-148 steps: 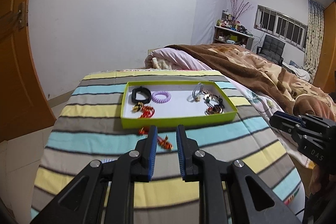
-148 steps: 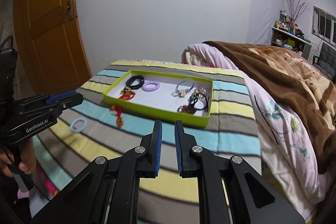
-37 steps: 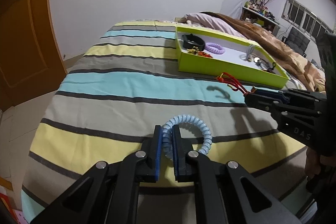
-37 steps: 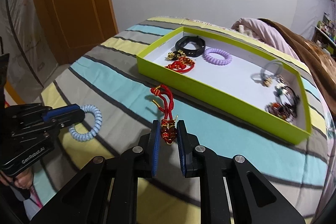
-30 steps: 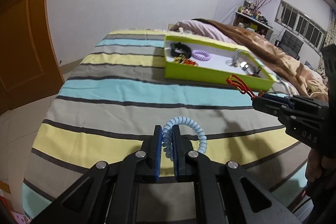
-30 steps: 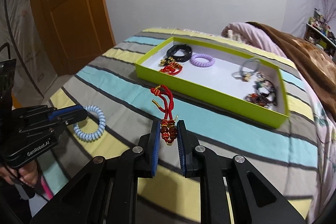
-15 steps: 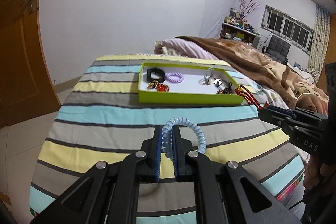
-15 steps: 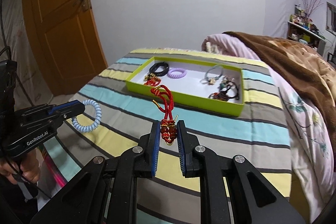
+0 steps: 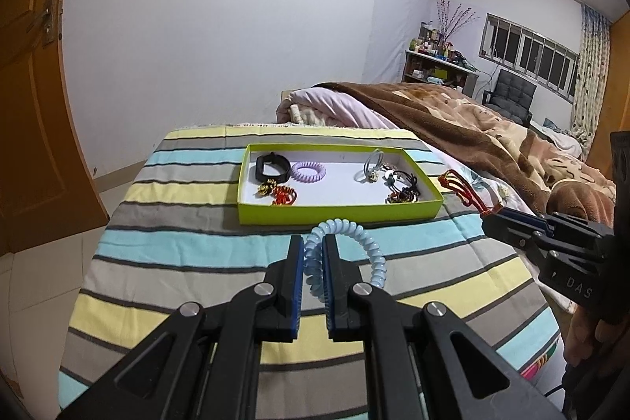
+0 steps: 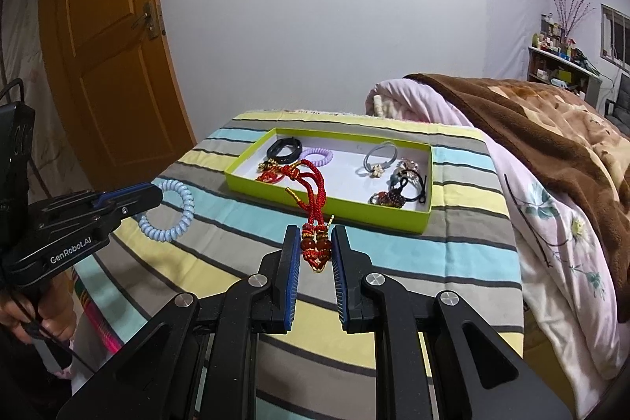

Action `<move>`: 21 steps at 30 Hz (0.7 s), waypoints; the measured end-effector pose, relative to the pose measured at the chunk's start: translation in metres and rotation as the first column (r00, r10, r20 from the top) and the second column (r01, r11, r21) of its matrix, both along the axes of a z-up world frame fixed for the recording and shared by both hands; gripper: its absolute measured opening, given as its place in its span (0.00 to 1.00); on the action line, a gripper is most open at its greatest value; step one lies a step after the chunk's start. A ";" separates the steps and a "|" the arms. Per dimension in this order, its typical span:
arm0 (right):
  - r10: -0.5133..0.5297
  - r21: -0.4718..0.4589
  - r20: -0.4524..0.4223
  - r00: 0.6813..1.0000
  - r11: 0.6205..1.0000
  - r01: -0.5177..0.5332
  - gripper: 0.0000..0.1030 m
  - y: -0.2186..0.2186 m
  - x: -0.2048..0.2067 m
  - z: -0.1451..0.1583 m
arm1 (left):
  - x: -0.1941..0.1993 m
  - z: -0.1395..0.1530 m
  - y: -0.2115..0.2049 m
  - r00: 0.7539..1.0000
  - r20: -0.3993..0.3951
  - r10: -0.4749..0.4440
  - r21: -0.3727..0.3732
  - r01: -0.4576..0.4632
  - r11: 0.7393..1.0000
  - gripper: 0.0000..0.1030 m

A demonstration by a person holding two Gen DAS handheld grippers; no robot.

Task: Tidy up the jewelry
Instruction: 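Carry the blue coil in the left tool while the right tool carries the red tassel to the box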

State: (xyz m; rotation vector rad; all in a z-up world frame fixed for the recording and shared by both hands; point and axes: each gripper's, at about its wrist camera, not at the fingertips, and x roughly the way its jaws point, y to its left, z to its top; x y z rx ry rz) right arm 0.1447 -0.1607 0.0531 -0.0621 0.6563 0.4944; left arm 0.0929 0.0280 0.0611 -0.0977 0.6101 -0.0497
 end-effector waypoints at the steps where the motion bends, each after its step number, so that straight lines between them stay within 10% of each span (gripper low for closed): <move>1: 0.000 0.000 0.001 1.000 1.000 0.000 0.16 0.000 0.001 0.000 | 0.002 0.001 -0.001 1.000 0.002 -0.002 0.003 0.002 1.000 0.09; 21: -0.015 -0.019 -0.011 1.000 1.000 0.015 0.16 0.015 0.073 -0.009 | 0.075 0.006 -0.001 0.999 0.036 -0.030 0.024 0.029 0.999 0.09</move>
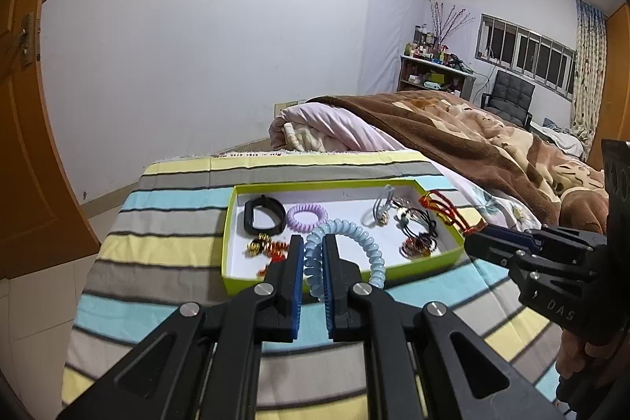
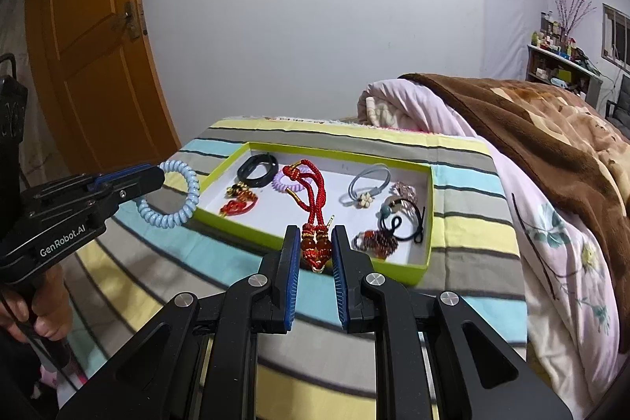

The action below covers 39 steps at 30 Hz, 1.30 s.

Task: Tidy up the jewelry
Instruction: 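Carry the blue coil in the left tool while the right tool carries the red tassel to the box, then open the left tool to drop the blue coil while the right tool drops the tassel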

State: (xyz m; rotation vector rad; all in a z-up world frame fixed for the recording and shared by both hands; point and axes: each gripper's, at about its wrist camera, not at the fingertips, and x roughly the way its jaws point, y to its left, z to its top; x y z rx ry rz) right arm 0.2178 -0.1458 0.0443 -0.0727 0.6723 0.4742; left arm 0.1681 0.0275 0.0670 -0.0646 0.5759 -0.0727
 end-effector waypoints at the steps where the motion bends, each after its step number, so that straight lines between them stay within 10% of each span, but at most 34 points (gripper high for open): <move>1: -0.001 -0.005 -0.004 1.000 1.000 0.001 0.16 0.002 0.007 -0.002 | 0.006 -0.001 0.000 1.000 -0.002 0.000 0.004 0.000 1.000 0.09; 39: 0.002 -0.069 -0.181 0.983 0.997 -0.015 0.24 0.030 0.100 -0.075 | 0.098 -0.074 0.004 0.976 -0.208 -0.061 -0.002 0.062 0.998 0.10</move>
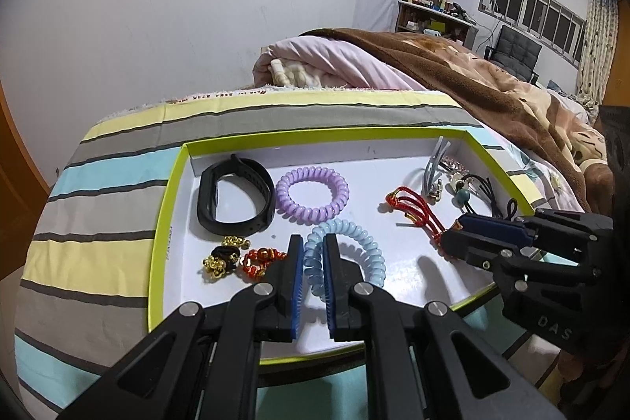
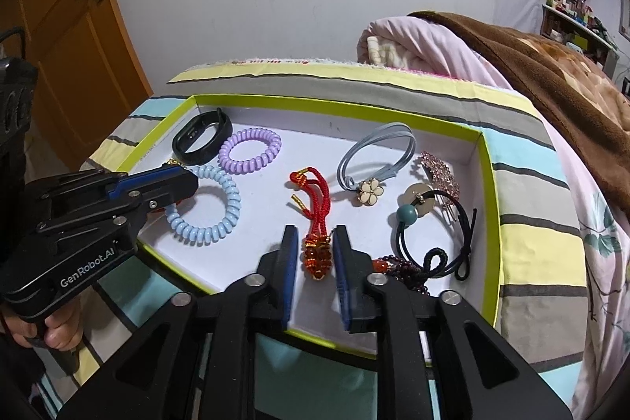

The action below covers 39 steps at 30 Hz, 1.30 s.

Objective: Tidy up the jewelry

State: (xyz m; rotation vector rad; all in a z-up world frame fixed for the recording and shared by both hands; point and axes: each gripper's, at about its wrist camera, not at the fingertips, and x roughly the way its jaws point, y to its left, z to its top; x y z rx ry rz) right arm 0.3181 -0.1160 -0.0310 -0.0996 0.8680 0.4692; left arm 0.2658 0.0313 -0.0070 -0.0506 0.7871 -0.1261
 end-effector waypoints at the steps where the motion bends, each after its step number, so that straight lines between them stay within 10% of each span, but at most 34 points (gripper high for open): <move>1: 0.000 0.000 0.006 1.000 1.000 0.000 0.30 0.000 -0.002 0.002 | 0.000 0.000 0.000 1.000 -0.002 0.004 -0.002 -0.004 1.000 0.10; 39: -0.094 0.042 0.228 0.969 0.995 0.087 0.32 -0.045 -0.205 0.082 | -0.202 0.063 -0.016 0.975 0.206 0.081 -0.003 -0.082 0.997 0.27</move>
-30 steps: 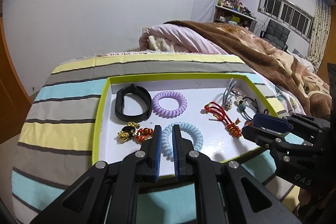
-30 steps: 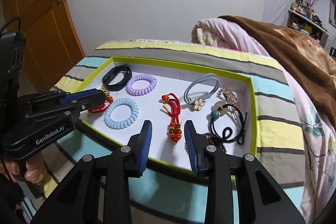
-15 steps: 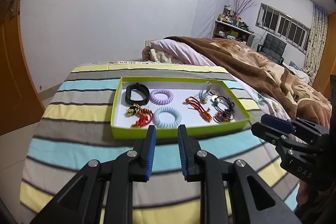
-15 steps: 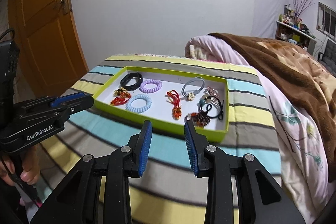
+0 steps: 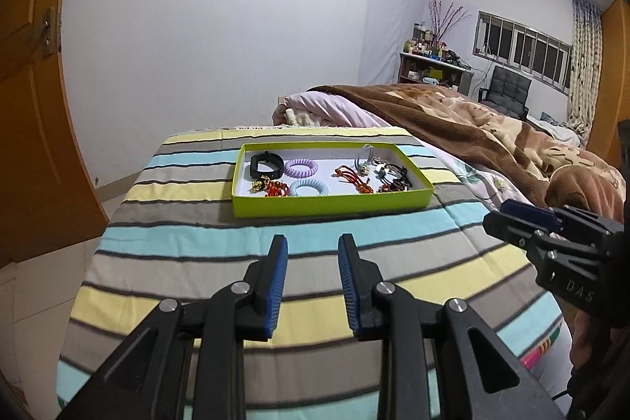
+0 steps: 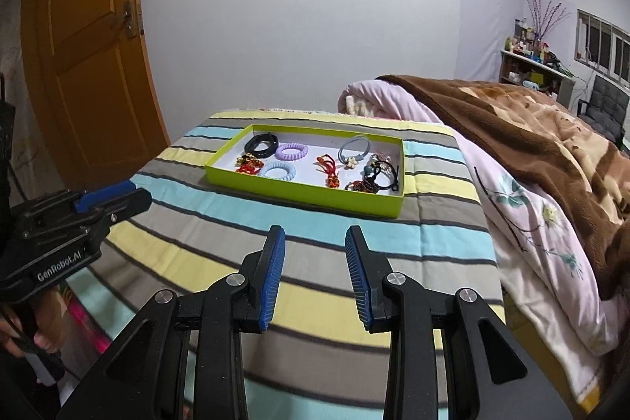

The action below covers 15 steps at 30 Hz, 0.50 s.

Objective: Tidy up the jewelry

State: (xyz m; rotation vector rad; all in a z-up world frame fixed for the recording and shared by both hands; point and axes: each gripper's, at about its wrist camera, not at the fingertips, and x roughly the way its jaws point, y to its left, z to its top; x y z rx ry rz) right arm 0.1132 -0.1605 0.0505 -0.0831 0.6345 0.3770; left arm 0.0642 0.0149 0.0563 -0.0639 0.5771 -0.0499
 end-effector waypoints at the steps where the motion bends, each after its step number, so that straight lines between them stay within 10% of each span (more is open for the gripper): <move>1: -0.002 0.001 0.004 1.000 1.000 0.002 0.32 -0.001 -0.005 0.002 | -0.004 0.000 -0.001 1.000 0.003 0.002 0.001 -0.002 1.000 0.27; 15: -0.015 -0.011 0.026 1.000 1.000 0.015 0.32 -0.007 -0.046 0.003 | -0.039 0.000 -0.008 0.999 0.025 0.033 -0.007 -0.033 0.999 0.27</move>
